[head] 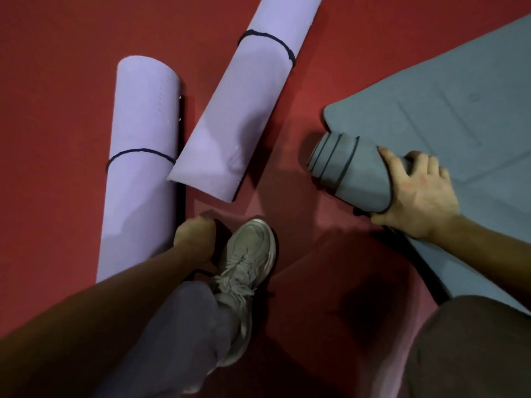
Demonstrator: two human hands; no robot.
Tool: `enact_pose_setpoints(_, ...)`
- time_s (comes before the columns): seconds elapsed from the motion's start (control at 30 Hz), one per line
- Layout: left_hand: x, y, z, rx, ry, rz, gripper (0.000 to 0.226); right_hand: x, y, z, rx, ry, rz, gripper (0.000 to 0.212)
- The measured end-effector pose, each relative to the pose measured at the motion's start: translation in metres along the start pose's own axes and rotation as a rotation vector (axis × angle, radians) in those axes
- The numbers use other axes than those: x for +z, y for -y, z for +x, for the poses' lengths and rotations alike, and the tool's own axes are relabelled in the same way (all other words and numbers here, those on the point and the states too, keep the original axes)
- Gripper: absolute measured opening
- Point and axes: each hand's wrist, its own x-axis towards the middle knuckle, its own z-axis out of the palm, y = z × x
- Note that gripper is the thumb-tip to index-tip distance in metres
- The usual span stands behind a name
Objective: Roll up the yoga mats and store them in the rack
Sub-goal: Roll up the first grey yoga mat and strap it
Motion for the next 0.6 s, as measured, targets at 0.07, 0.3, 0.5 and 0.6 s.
enact_pose_setpoints(0.07,0.007,0.008,0.001,-0.056,-0.079,-0.171,0.041,0.001,0.000,0.002,-0.004,-0.003,-0.010,0.138)
enact_pose_setpoints(0.3,0.007,0.002,0.003,0.028,-0.237,-0.830,0.020,0.002,-0.001,0.005,-0.018,0.002,0.012,0.143)
enact_pose_setpoints(0.5,-0.002,-0.035,-0.004,0.096,-0.368,-0.976,0.022,0.006,-0.001,0.004,-0.044,-0.050,-0.008,0.140)
enact_pose_setpoints(0.6,-0.026,-0.050,-0.008,0.176,-0.345,-0.994,0.023,0.005,0.001,0.000,-0.019,-0.029,-0.063,0.141)
